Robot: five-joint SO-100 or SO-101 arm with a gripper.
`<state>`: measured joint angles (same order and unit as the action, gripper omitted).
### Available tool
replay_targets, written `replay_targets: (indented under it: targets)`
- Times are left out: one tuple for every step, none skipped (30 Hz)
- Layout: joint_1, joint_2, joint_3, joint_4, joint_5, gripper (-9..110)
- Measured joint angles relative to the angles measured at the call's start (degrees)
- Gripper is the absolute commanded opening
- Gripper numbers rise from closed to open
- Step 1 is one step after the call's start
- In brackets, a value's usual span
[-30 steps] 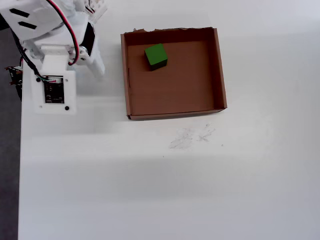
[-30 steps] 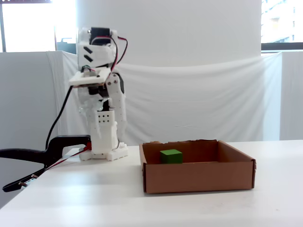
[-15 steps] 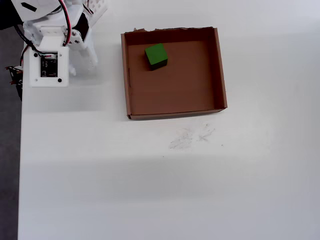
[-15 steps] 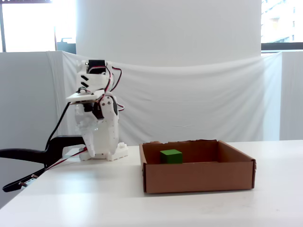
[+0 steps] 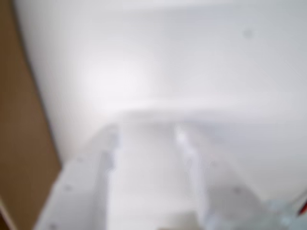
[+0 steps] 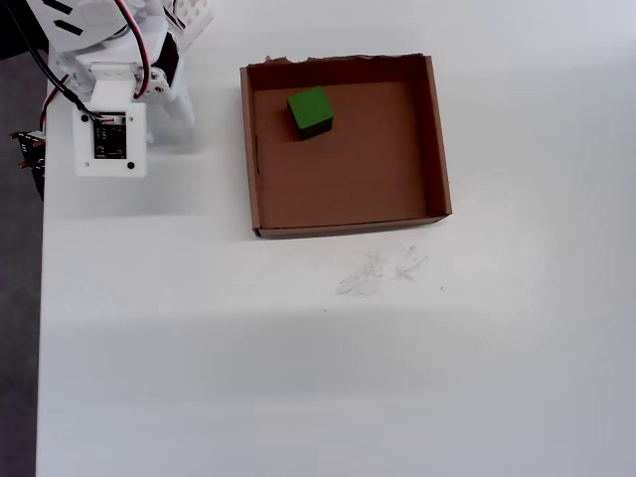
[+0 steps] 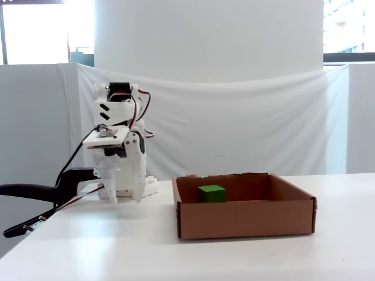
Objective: Grasp a green cube and put it in a box.
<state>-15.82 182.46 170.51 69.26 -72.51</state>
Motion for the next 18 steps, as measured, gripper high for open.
replay_targets:
  targets:
    - [0.0, 0.0, 0.0, 0.4, 0.0, 16]
    - [0.0, 0.0, 0.0, 1.0, 0.0, 16]
    - [0.0, 0.0, 0.0, 1.2, 0.0, 16]
    - [0.0, 0.0, 0.0, 1.3, 0.0, 16]
    - [0.0, 0.0, 0.0, 1.5, 0.0, 16]
    - [0.0, 0.0, 0.0, 1.7, 0.0, 16]
    - [0.0, 0.0, 0.0, 1.7, 0.0, 16]
    - [0.0, 0.0, 0.0, 1.7, 0.0, 16]
    - [0.0, 0.0, 0.0, 1.7, 0.0, 16]
    - [0.0, 0.0, 0.0, 1.7, 0.0, 16]
    - [0.1, 0.0, 0.0, 1.7, 0.0, 16]
    - [0.2, 0.0, 0.0, 1.7, 0.0, 16]
    - [0.4, 0.0, 0.0, 1.7, 0.0, 16]
    - [0.4, 0.0, 0.0, 1.7, 0.0, 16]
    - [0.5, 0.0, 0.0, 1.7, 0.0, 16]
    - [0.5, 0.0, 0.0, 1.8, 0.0, 17]
    - [0.5, 0.0, 0.0, 1.8, 0.0, 17]
    - [0.5, 0.0, 0.0, 1.8, 0.0, 17]
